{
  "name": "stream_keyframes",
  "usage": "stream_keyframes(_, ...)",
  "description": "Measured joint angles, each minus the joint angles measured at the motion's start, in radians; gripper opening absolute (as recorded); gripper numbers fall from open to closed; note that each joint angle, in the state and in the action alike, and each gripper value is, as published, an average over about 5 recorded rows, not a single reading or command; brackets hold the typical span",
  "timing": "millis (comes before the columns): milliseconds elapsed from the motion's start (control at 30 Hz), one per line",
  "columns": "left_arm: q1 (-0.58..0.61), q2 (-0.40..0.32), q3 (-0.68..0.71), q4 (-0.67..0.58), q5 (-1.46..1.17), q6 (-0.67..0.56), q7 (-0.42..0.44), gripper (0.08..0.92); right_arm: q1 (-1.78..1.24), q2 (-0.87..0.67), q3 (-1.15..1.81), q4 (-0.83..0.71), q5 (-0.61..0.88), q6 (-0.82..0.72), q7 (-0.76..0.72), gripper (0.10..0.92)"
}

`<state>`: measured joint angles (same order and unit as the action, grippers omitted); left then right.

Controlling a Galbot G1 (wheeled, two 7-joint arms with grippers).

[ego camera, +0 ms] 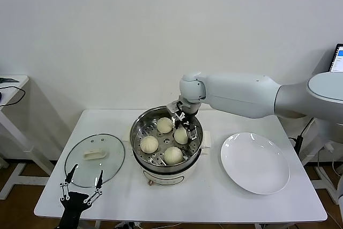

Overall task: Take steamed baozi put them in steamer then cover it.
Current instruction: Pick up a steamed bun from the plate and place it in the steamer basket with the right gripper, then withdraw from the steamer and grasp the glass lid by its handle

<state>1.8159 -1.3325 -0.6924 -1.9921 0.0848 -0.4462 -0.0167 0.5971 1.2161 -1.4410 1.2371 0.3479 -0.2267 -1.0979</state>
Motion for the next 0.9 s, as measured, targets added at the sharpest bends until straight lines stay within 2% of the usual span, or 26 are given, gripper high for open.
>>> stream_keyframes(300, -0.015, 0.012, 0.005, -0.013, 0.006, 0.016, -0.004, 0.823, 0.023, -0.129, 0.121, 0.095, 0.048, 0.015, 0.028, 0.823)
stream_keyframes(467, -0.031, 0.021, 0.005, -0.01, 0.026, 0.024, -0.013, 0.823, -0.005, -0.245, 0.209, 0.168, 0.082, 0.051, 0.128, 0.823)
stream_keyframes(667, -0.059, 0.036, 0.008, -0.01, 0.08, 0.044, -0.036, 0.823, -0.153, -0.396, 0.369, 0.259, 0.124, 0.129, 0.426, 0.823)
stream_keyframes(900, -0.103, 0.056, 0.013, -0.023, 0.193, 0.083, -0.085, 0.823, -0.531, -0.487, 0.74, 0.32, 0.138, 0.256, 0.854, 0.823)
